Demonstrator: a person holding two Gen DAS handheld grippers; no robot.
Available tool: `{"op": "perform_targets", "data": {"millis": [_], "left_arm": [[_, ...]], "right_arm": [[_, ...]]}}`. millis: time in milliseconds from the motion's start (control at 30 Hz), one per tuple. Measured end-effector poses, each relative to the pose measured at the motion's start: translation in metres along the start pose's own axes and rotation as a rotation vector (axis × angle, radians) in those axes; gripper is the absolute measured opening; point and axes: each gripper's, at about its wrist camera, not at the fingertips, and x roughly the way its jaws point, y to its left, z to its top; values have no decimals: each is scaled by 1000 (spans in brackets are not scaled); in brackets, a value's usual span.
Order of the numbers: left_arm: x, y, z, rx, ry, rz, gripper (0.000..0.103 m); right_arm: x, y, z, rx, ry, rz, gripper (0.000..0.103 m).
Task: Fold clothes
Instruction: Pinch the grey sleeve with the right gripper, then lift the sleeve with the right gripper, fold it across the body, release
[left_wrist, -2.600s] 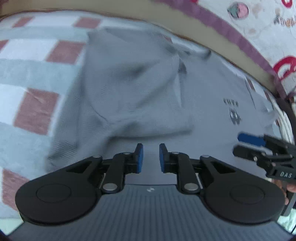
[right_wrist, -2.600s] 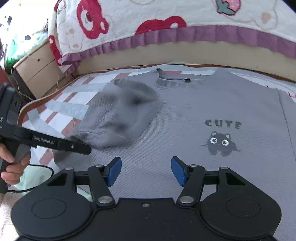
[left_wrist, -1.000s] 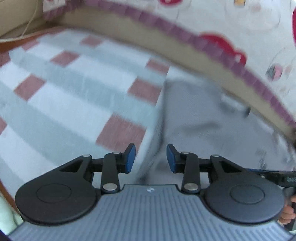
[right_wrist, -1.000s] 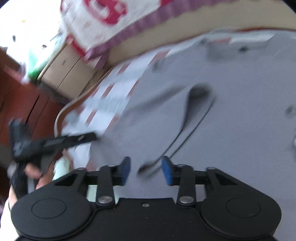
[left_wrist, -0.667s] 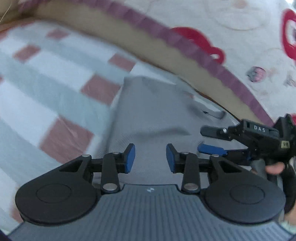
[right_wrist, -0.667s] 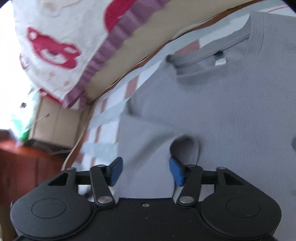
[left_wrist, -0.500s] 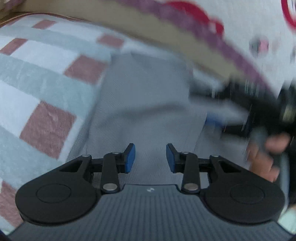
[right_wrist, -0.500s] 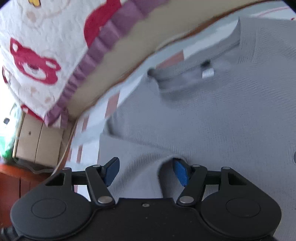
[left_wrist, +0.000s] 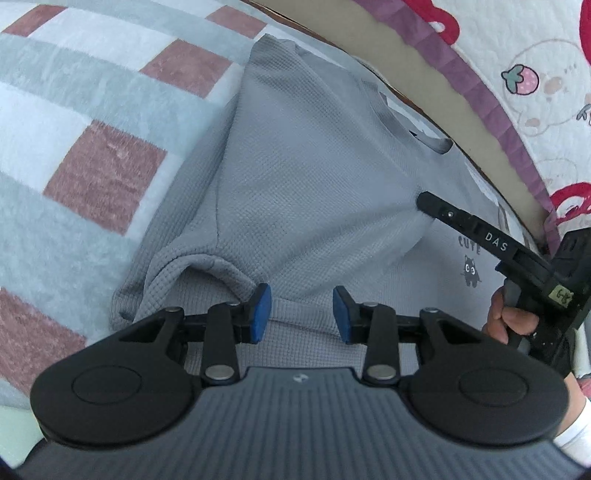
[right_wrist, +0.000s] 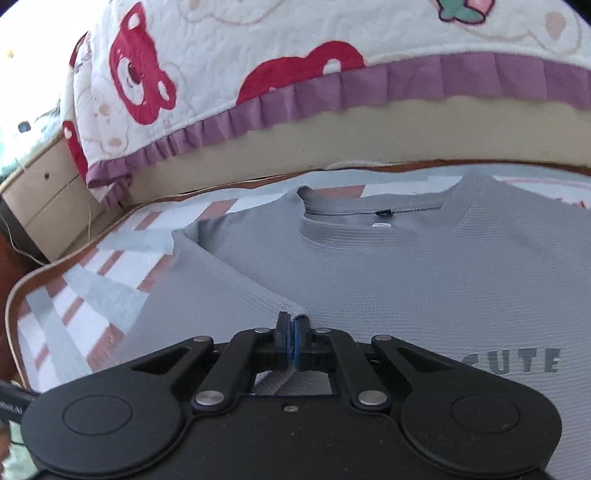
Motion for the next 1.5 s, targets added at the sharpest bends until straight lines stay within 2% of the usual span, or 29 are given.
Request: {"op": "perform_targets", "data": {"millis": [267, 300, 333, 400, 433, 467, 567, 600, 667, 800, 867, 967, 1000, 1067, 1167, 1267, 1300, 1433, 1500], "left_arm": [[-2, -10, -4, 84, 18, 38, 37], [-3, -14, -5, 114, 24, 54, 41], [-2, -18, -8, 150, 30, 81, 42], [-2, -28, -13, 222, 31, 118, 42], [-1, -31, -14, 248, 32, 130, 43], [-1, -35, -16, 274, 33, 142, 46], [0, -45, -19, 334, 26, 181, 46], [-2, -46, -19, 340, 14, 191, 46], [-5, -48, -18, 351, -12, 211, 46], [-19, -54, -11, 327, -95, 132, 46], [-23, -85, -17, 388, -203, 274, 44], [-16, -150, -27, 506, -268, 281, 46], [-7, -168, -27, 505, -241, 206, 46], [11, -203, -25, 502, -188, 59, 46], [44, -246, -30, 574, -147, -14, 46], [70, -261, -36, 587, -118, -79, 45], [79, -266, -38, 590, -109, -100, 45], [103, -265, -52, 587, -60, -102, 44], [112, -263, -57, 584, -38, -101, 44]], "right_arm": [[-12, 11, -11, -227, 26, -86, 1], [-18, 10, -14, -233, 23, -87, 3], [-25, 6, -15, -213, 22, -88, 9], [-40, -5, -17, -150, 16, -91, 32], [-50, -14, -16, -108, 6, -104, 36], [-61, -23, -15, -65, -4, -122, 36], [-101, -62, -17, 95, -52, -97, 41], [-114, -75, -18, 149, -69, -85, 46], [-138, -99, -20, 238, -91, -91, 47], [-178, -139, -31, 309, -95, -258, 47], [-201, -164, -40, 403, -117, -341, 48], [-231, -198, -58, 569, -166, -470, 55], [-239, -210, -64, 639, -179, -509, 55], [-248, -225, -77, 760, -187, -479, 56], [-253, -234, -95, 861, -176, -423, 56], [-248, -227, -110, 858, -113, -435, 56], [-247, -226, -114, 873, -118, -416, 58], [-244, -226, -124, 948, -175, -305, 63], [-236, -227, -123, 941, -246, -308, 65]]}}
